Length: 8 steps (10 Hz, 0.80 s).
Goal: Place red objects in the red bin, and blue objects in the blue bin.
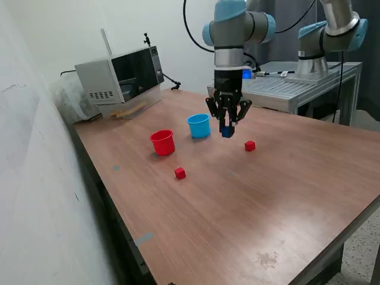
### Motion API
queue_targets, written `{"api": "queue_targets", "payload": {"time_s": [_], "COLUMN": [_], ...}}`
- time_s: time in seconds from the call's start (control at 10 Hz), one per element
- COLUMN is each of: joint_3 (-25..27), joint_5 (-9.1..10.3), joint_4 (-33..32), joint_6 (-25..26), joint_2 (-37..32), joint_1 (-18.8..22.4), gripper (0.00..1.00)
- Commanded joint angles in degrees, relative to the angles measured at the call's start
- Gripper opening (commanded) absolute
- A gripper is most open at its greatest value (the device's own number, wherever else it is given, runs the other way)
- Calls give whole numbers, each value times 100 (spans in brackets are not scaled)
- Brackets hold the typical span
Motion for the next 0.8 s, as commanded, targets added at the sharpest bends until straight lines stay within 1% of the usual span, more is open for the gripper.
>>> {"api": "queue_targets", "payload": {"time_s": [0.0, 0.1, 0.3, 0.4, 0.7], "joint_3": [867, 1018, 1028, 1011, 1037], "joint_5": [0, 0, 9, 9, 9], "joint_4": [16, 112, 165, 165, 174], "joint_6": [7, -2, -2, -11, -2], "joint_2": [-716, -752, -744, -735, -726], "joint_1": [-697, -1223, -1814, -1991, -2045], "gripper": [0, 0, 0, 0, 0]}}
